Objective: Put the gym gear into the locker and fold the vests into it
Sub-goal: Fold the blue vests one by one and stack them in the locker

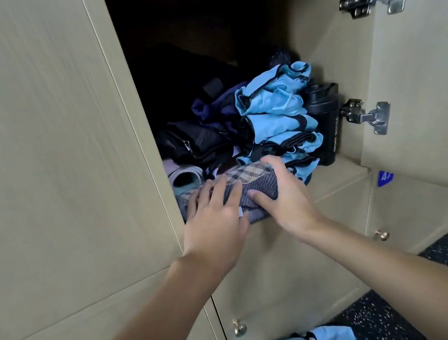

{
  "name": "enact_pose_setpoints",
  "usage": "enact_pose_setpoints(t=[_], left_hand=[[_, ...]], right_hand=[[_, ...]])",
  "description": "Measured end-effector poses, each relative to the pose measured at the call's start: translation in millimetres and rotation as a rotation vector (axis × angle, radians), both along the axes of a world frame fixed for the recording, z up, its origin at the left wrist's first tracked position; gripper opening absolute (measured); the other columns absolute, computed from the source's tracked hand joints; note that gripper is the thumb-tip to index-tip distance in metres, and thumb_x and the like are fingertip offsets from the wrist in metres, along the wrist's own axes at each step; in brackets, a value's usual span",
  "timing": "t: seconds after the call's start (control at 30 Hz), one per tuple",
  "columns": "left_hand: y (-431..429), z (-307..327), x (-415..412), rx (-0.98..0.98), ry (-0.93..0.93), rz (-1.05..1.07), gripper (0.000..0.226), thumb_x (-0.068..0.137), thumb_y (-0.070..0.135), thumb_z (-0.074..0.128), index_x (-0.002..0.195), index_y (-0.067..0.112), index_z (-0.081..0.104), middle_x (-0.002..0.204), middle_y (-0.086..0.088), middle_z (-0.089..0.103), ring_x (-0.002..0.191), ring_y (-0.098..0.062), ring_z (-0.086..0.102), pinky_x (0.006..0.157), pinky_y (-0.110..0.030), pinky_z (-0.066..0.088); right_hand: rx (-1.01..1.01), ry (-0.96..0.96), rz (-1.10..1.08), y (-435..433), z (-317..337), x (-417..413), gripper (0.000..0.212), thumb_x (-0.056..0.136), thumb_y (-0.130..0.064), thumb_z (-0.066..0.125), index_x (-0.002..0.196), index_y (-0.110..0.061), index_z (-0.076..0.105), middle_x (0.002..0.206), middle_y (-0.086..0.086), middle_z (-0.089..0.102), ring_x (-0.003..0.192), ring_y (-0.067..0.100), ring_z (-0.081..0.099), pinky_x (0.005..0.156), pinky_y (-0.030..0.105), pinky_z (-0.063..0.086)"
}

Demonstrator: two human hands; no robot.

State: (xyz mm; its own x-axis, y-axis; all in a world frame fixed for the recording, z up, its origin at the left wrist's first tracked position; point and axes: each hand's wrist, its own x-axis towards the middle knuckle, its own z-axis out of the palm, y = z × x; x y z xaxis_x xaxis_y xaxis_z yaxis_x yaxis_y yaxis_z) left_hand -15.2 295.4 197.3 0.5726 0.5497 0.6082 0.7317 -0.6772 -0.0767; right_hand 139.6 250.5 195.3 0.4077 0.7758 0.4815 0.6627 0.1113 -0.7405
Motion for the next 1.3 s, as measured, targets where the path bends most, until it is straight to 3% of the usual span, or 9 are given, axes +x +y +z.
enact_pose_setpoints(t=[0.1, 0.27, 0.4, 0.53, 0.77, 0.83, 1.03, 1.3], left_hand=[[2.5, -0.7, 4.4, 0.019, -0.001, 0.046, 0.053, 0.086, 0.041, 0.045, 0.126, 0.012, 0.065, 0.133, -0.012, 0.061, 0.12, -0.035, 0.059, 0.101, -0.051, 0.046], [10.3, -7.6, 9.4, 0.035, 0.026, 0.179, 0.058, 0.084, 0.038, 0.068, 0.135, 0.012, 0.058, 0.139, -0.017, 0.054, 0.126, -0.037, 0.052, 0.106, -0.053, 0.039], [10.4, -12.4, 15.1, 0.156, 0.075, 0.3, 0.064, 0.08, 0.042, 0.065, 0.135, 0.009, 0.057, 0.13, -0.015, 0.056, 0.113, -0.032, 0.047, 0.095, -0.047, 0.035], [14.1, -16.0, 15.2, 0.14, 0.129, 0.335, 0.075, 0.075, 0.039, 0.074, 0.141, 0.012, 0.051, 0.131, -0.01, 0.053, 0.11, -0.029, 0.047, 0.092, -0.043, 0.036], [14.2, -0.6, 23.1, 0.021, 0.271, 0.361, 0.075, 0.095, 0.024, 0.05, 0.156, 0.005, 0.01, 0.149, -0.011, 0.032, 0.126, -0.032, 0.041, 0.103, -0.042, 0.036], [14.3, 7.1, 21.4, 0.005, 0.305, 0.371, 0.078, 0.096, 0.021, 0.051, 0.156, 0.005, 0.003, 0.149, -0.011, 0.027, 0.129, -0.033, 0.038, 0.102, -0.041, 0.036], [23.4, 3.3, 19.6, 0.018, 0.309, 0.402, 0.081, 0.096, 0.032, 0.056, 0.157, 0.008, 0.007, 0.149, -0.007, 0.031, 0.124, -0.03, 0.04, 0.097, -0.04, 0.037], [29.2, 7.9, 23.1, -0.058, 0.282, 0.396, 0.086, 0.09, 0.023, 0.059, 0.156, 0.009, 0.006, 0.151, -0.008, 0.025, 0.131, -0.03, 0.033, 0.104, -0.039, 0.032]], right_hand=[[-0.038, -0.222, 0.038, -4.8, -3.4, 13.7, 0.063, 0.084, -0.036, 0.074, 0.141, -0.032, 0.047, 0.125, -0.002, 0.046, 0.117, 0.018, 0.048, 0.098, 0.036, 0.042], [-0.041, -0.3, 0.074, 8.1, -6.1, 17.6, 0.068, 0.081, -0.032, 0.078, 0.142, -0.025, 0.05, 0.128, 0.0, 0.053, 0.113, 0.023, 0.055, 0.096, 0.038, 0.045], [0.015, -0.565, -0.048, 24.8, -11.5, 20.6, 0.065, 0.072, -0.039, 0.084, 0.13, -0.02, 0.062, 0.115, 0.01, 0.058, 0.103, 0.033, 0.057, 0.083, 0.041, 0.047], [0.151, -0.755, -0.152, 30.8, -12.0, 25.6, 0.059, 0.065, -0.043, 0.086, 0.117, -0.018, 0.07, 0.104, 0.008, 0.054, 0.093, 0.028, 0.051, 0.074, 0.038, 0.042], [0.132, -0.739, -0.095, 46.4, -14.8, 29.2, 0.058, 0.072, -0.046, 0.081, 0.122, -0.019, 0.064, 0.111, -0.001, 0.061, 0.097, 0.024, 0.052, 0.078, 0.034, 0.028], [0.138, -0.72, -0.072, 45.3, -16.1, 32.2, 0.056, 0.073, -0.044, 0.08, 0.12, -0.019, 0.063, 0.115, -0.001, 0.062, 0.099, 0.024, 0.054, 0.08, 0.034, 0.029], [0.037, -0.594, -0.053, 55.9, -17.4, 29.8, 0.052, 0.081, -0.042, 0.076, 0.128, -0.022, 0.064, 0.13, -0.001, 0.061, 0.111, 0.028, 0.053, 0.083, 0.039, 0.036], [-0.048, -0.559, -0.078, 60.3, -15.7, 25.7, 0.055, 0.09, -0.05, 0.062, 0.141, -0.033, 0.05, 0.147, -0.008, 0.047, 0.121, 0.021, 0.041, 0.09, 0.037, 0.029]])
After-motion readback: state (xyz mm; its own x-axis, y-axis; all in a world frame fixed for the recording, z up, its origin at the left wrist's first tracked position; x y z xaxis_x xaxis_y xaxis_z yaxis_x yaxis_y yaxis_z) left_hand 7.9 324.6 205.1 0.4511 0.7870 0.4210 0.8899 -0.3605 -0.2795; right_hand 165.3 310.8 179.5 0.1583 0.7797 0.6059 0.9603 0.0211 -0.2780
